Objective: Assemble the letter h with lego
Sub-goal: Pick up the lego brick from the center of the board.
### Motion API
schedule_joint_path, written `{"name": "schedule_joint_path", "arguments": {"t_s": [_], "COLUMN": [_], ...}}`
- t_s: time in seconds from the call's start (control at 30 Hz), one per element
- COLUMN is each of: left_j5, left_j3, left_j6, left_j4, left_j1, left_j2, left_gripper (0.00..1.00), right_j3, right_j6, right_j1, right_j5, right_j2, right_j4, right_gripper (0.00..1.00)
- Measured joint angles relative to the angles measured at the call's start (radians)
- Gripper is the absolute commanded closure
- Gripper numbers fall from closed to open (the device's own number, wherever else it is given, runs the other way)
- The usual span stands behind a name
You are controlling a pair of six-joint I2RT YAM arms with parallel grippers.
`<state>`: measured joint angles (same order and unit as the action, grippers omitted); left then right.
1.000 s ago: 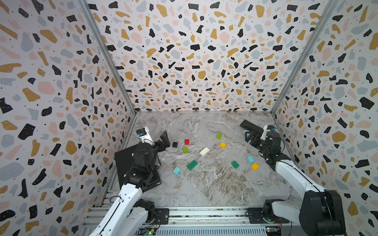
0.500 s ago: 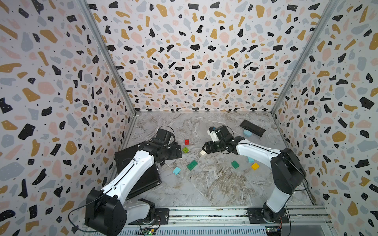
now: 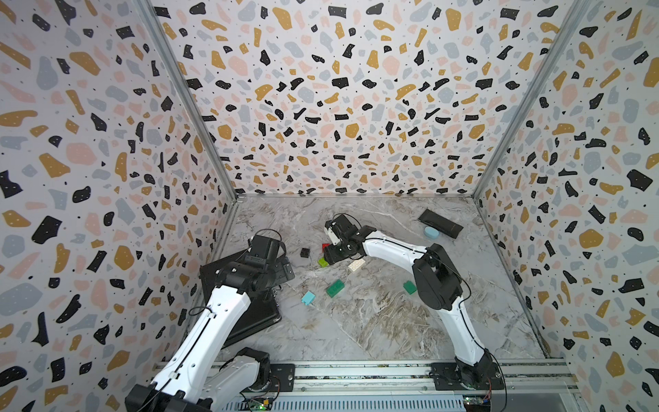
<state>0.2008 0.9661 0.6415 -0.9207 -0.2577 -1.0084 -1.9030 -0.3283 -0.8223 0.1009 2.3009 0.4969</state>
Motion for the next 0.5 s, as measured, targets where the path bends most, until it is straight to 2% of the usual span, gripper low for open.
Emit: {"name": "schedule_joint_path", "arguments": {"t_s": [0.3,0.5], "left_j5": [-0.004,-0.035], "left_j3": [0.0,0.0], "left_j6": [0.002,0.002], "left_j4": [-0.003,-0.003], "left_j1": [0.0,0.0], "left_j2": [0.021,0.021], "left_gripper": [0.01,0.01], "right_j3": [-0.169,-0.224], "right_j6": [0.008,0.016], "right_j1": [-0.042,-0.059], "right_j5": [-0.053,-0.08], "right_j2": [0.135,0.166], "right_j4": [0.097,0.132], "right_gripper": [0.26,0.31]}}
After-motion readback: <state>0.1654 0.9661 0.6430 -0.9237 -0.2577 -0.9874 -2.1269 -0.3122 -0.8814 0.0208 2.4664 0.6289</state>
